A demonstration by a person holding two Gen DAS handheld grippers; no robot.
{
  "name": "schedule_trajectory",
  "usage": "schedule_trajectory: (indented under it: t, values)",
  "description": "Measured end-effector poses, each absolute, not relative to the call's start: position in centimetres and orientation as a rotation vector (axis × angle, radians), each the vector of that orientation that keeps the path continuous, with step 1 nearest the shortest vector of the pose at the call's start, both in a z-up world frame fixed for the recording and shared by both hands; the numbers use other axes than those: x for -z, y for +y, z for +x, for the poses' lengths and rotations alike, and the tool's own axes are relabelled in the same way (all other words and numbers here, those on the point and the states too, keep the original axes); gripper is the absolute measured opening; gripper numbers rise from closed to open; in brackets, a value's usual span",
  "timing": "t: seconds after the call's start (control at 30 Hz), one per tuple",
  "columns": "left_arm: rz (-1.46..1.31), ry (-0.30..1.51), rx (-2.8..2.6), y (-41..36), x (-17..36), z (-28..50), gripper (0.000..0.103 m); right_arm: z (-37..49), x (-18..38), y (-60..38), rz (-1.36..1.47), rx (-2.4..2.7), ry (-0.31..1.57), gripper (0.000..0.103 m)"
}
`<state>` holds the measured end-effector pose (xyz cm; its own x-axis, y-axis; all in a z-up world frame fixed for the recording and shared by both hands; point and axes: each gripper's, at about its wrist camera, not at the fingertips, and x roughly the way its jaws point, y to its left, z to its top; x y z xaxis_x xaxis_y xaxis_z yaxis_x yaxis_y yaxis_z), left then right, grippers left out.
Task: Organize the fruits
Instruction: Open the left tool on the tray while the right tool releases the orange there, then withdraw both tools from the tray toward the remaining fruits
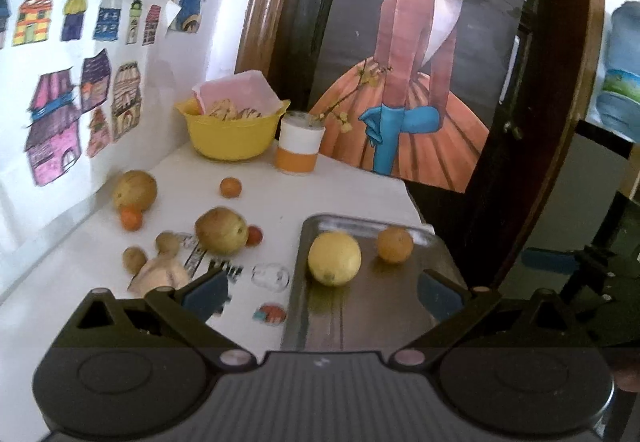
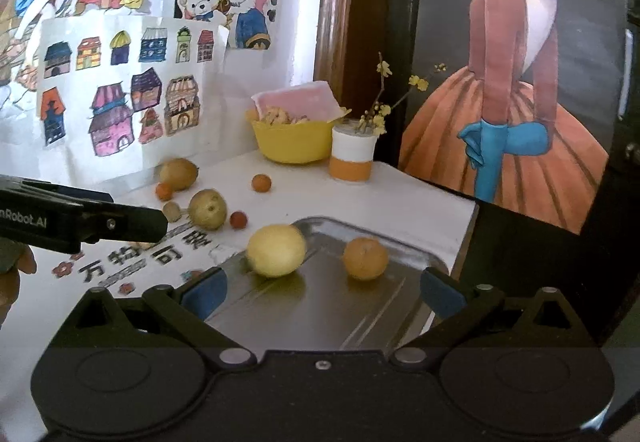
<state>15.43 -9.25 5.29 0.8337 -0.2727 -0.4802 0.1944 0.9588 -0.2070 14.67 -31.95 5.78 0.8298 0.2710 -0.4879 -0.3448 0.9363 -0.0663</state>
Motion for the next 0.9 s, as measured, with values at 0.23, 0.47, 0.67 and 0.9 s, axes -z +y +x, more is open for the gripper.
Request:
schedule_trajectory:
  t: [0.23,0.47,0.67,0.9]
  values:
    - [-0.149,0.592,0.229,-6.3,-3.4,12.3,0.103,9.8,-3.9,-29.6,-0.179,-0.325,0.585,0.102]
    - [-0.174,0.676,0.155,-2.4,-1.7,10.6,0.103,8.1,-2.4,-26.5,-0.175,-0.417,0.686,0.102]
    - [-0.179,0.712,0.071,1.0,-1.4,10.3,0.103,9.1,-2.5,-23.2,-0.138,-0.535,0.754,0.102]
    - [-0.191,0.714,0.001,4.2,-1.7,11.7,0.103,13.1,-3.9,-20.2,-0.130,-0.602,0.753,0.102]
